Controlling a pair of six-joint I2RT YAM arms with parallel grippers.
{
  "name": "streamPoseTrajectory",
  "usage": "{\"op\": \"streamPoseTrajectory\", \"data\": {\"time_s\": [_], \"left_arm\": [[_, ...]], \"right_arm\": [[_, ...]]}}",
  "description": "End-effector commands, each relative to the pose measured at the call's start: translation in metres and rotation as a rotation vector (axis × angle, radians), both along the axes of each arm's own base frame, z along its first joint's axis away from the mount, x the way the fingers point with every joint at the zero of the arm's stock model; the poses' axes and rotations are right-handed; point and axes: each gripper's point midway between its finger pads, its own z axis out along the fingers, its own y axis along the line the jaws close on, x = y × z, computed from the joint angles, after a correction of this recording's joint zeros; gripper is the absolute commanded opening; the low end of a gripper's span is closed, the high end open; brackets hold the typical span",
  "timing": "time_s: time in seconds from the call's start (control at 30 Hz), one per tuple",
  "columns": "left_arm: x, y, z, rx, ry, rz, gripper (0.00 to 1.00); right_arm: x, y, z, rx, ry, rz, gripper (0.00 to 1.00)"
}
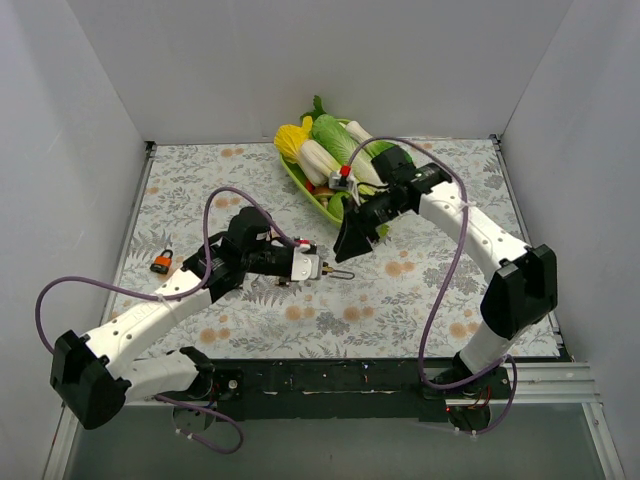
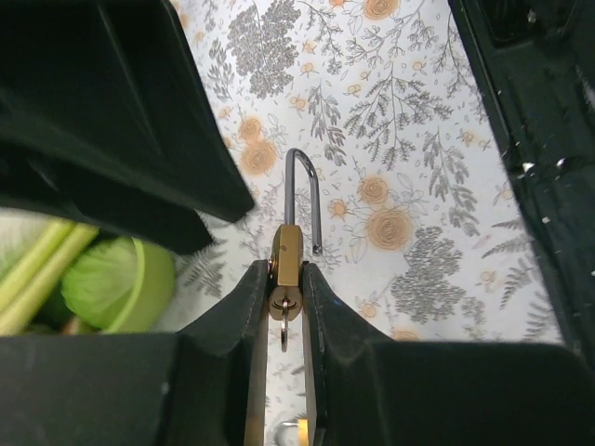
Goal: Lock with the key
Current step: Pick up the lock from the center of the board, then lock the lock.
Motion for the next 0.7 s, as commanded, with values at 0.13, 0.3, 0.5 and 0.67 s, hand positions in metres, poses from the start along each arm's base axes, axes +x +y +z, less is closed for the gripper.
{"op": "streamPoseTrajectory", "data": {"time_s": [0.13,0.3,0.5,0.67], "left_arm": [[0.018,0.014,0.050,-0.102,0.457,0.185,0.00],[0.030,0.020,0.079,-0.167,0.652,0.217,0.00],[0.020,0.016,0.100,-0.203,0.734,0.145,0.00],[0.015,0.014,0.111,-0.213,0.771,0.111,0.00]], "right_arm": [[0.041,-0.042,0.046,0.025,-0.351,-0.146,0.59],[0.030,-0.051,0.057,0.033,-0.414,-0.149,0.59],[0.031,-0.047,0.064,0.053,-0.391,-0.178,0.57],[0.038,-0.040,0.078,0.089,-0.387,-0.208,0.62]]}}
